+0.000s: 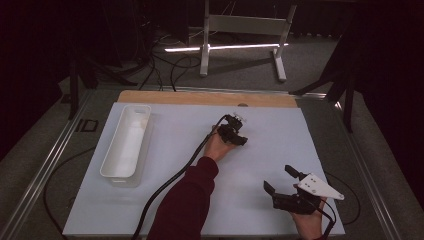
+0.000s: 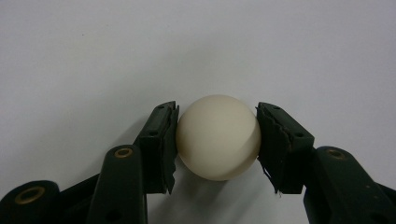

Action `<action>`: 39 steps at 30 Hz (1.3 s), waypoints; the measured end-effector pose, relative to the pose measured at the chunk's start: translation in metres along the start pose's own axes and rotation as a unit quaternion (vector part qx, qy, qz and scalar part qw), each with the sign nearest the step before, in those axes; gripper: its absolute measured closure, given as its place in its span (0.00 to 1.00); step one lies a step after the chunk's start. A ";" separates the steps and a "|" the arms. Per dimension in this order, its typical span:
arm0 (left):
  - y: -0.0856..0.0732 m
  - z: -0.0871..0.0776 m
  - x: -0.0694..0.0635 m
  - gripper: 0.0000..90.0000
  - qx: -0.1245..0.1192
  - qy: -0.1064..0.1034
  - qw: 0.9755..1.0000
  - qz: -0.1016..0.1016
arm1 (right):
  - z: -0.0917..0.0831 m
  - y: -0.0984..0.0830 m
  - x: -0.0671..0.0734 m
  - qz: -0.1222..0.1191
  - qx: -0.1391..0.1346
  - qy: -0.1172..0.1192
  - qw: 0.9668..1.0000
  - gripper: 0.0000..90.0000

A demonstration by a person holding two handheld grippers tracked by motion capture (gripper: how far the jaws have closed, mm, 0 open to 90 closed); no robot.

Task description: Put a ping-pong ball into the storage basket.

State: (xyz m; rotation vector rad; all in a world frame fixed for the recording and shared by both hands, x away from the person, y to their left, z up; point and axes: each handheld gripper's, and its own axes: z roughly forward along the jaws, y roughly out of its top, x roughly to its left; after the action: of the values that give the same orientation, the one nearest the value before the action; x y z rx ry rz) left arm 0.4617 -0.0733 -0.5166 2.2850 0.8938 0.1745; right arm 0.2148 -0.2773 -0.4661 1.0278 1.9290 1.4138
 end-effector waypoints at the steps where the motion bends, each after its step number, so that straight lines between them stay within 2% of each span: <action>1: 0.000 0.000 0.000 0.56 0.001 0.001 1.000 0.002 | 0.000 0.000 0.000 0.000 0.000 0.000 1.000 0.09; 5: 0.001 -0.003 -0.002 0.57 0.004 0.005 1.000 0.012 | 0.000 0.000 0.000 0.000 0.000 -0.001 1.000 0.09; 14: 0.006 -0.019 0.001 0.57 -0.013 -0.004 1.000 0.008 | 0.000 0.000 0.000 0.000 0.002 -0.001 1.000 0.09; 39: 0.015 -0.060 0.009 0.57 -0.030 -0.005 0.999 0.015 | 0.002 -0.001 0.001 -0.003 0.005 -0.001 1.000 0.09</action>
State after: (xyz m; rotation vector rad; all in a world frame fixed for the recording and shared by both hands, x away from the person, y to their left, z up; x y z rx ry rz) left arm 0.4563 -0.0431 -0.4615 2.2428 0.8384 0.1999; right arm 0.2152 -0.2757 -0.4676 1.0256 1.9381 1.4010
